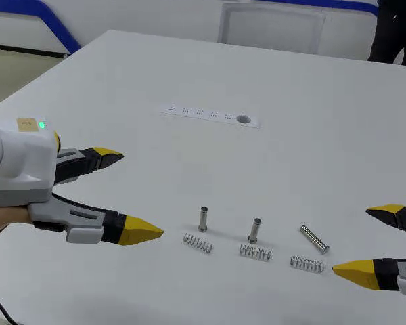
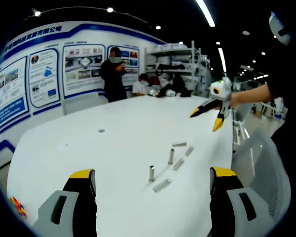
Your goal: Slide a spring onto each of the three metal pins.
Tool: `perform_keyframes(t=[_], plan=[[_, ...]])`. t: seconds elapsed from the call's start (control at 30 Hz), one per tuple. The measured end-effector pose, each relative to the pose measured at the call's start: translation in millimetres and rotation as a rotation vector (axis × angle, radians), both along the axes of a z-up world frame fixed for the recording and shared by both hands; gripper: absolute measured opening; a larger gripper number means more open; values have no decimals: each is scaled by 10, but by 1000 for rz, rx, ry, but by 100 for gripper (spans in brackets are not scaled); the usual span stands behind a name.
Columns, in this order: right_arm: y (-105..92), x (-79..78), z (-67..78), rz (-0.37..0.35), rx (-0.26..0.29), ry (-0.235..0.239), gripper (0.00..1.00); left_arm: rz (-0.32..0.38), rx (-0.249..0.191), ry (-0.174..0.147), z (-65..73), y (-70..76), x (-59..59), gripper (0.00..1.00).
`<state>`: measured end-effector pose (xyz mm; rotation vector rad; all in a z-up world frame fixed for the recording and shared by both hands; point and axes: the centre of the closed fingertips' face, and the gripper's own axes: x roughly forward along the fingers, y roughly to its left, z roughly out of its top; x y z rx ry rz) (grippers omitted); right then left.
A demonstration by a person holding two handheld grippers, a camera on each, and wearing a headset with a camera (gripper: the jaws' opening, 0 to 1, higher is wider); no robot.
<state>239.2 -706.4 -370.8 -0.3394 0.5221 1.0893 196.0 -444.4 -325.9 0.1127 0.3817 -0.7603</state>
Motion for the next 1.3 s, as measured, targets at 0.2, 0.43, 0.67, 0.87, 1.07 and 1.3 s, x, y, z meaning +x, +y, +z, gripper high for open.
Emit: perform_keyframes(t=[0.2,0.43,0.67,0.87,1.07,1.3], plan=[[12,108,-56,-18,-3,19,74,2,17,3,-44,22,55,99],[64,239,-94,-30,4,20,70,11,13,15,-103,47,108,98],[101,296,-169,-42,7,40,68,-3,24,36,-200,14,92,98],[141,332,-272,-50,-8,62,64,-9,30,49,-266,-12,71,98],[155,433,-298,-92,16,73,57,5,-46,23,-132,-68,95,97],[188,518,-378,-106,6,89,55,6,-42,-6,-56,-78,156,94]])
